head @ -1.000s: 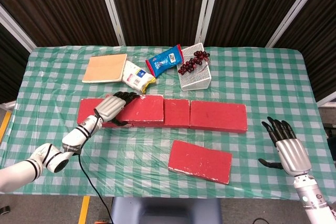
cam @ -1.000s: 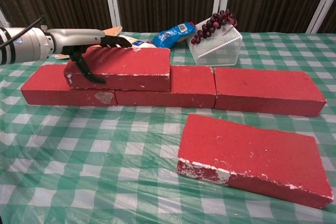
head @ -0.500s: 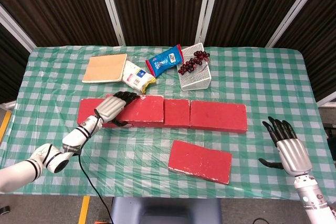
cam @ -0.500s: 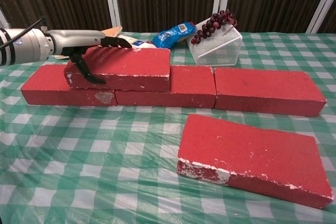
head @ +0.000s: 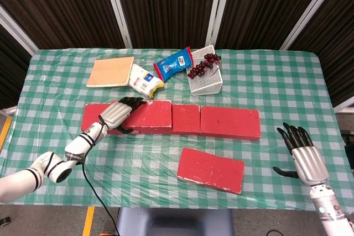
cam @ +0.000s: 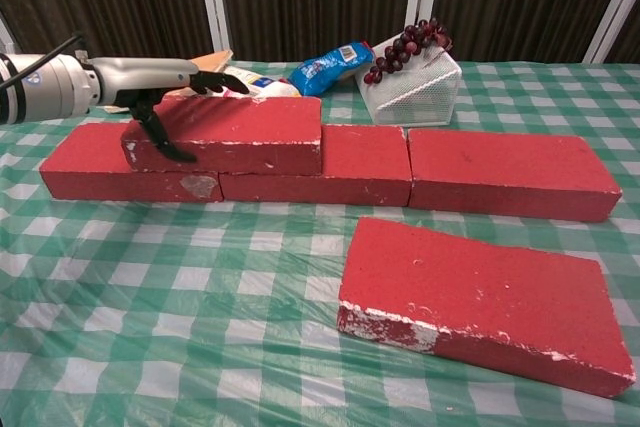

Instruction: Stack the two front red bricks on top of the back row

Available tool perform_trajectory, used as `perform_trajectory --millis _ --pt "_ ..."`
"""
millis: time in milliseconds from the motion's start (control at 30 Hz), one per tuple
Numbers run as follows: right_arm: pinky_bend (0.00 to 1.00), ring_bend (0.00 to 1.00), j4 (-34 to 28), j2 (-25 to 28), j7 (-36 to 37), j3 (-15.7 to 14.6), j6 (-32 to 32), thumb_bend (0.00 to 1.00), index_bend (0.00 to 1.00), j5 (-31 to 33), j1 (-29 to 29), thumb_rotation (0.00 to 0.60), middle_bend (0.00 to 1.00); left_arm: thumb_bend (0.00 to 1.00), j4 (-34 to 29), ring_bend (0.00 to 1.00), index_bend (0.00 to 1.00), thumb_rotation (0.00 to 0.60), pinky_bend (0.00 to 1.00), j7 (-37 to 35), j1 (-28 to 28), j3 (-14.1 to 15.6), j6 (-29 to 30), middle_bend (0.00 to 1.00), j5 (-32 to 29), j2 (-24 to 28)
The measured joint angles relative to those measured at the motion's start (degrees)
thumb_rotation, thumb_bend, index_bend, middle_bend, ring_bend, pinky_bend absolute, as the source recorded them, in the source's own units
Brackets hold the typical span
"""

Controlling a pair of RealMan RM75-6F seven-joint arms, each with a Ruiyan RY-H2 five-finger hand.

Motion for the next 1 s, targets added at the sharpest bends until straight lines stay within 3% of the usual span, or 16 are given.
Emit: perform_trajectory --millis 300,533,800,1000 --pt "0.0 0.0 0.1 -0.1 0.1 0.0 0.1 0.19 0.0 -0.3 0.0 0.6 0.0 0.25 -0.8 0.0 0.0 0.6 0.06 0.6 0.5 -0.2 2.0 0.0 0.2 0.4" --pt "0.0 0.0 0.1 0.0 3.8 -1.2 -0.7 0.19 0.0 -2.9 0.7 0.6 0.0 0.24 -4.6 0.0 0.0 0.6 0.05 4.3 3.8 0.2 11.6 0.0 2.8 2.6" --pt "0.0 0.0 0.1 -2.2 11.1 -3.5 -2.1 0.19 0.0 -7.0 2.1 0.6 0.0 0.24 -14.8 0.0 0.0 0.6 0.05 13.9 15.2 4.8 24.4 0.0 4.6 9.5" --pt "0.0 0.0 -0.7 -6.2 13.8 -4.8 -6.2 0.16 0.0 -7.5 3.7 0.6 0.0 0.24 -15.5 0.0 0.0 0.6 0.05 14.9 26.0 9.4 34.1 0.0 5.0 10.5"
